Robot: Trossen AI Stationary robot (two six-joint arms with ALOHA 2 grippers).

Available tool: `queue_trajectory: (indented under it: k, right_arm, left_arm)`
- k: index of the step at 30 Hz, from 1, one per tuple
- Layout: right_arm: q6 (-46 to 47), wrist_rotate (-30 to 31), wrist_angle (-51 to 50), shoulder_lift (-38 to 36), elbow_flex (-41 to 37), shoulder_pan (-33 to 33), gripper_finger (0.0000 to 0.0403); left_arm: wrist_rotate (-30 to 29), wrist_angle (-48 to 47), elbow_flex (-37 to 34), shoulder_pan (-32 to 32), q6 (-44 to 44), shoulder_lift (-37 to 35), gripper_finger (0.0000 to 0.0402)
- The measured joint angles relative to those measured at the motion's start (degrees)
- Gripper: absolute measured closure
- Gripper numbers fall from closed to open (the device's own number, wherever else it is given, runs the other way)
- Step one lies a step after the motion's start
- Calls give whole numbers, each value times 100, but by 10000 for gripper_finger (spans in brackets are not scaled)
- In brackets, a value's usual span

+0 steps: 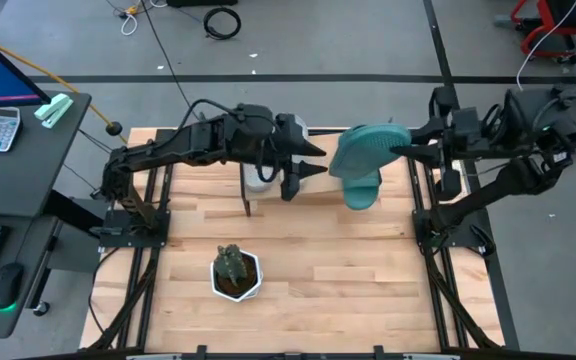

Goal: Pick and place slides into the shelf
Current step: Put the green slides on the shelf

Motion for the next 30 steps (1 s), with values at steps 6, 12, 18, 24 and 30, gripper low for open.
queue_trajectory:
  k: [6, 12, 18, 24, 30]
  right_arm:
    - [-129, -291, 130, 64, 0, -260, 352]
    - [-131, -975, 504, 205, 0, -567, 352]
    - [-125, -1313, 539, 409, 0, -736, 352]
    - [-126, -1369, 352, 451, 0, -879, 352]
    - [-64, -1369, 254, 330, -2, -973, 352]
  left_arm:
    - [-42, 87, 5, 33, 453, 151, 188]
    - [-44, 167, -1, 67, 451, 319, 178]
    - [-17, 176, -7, 70, 403, 400, 190]
    - [-17, 165, -7, 70, 408, 397, 221]
    - [-7, 193, 1, 68, 408, 380, 253]
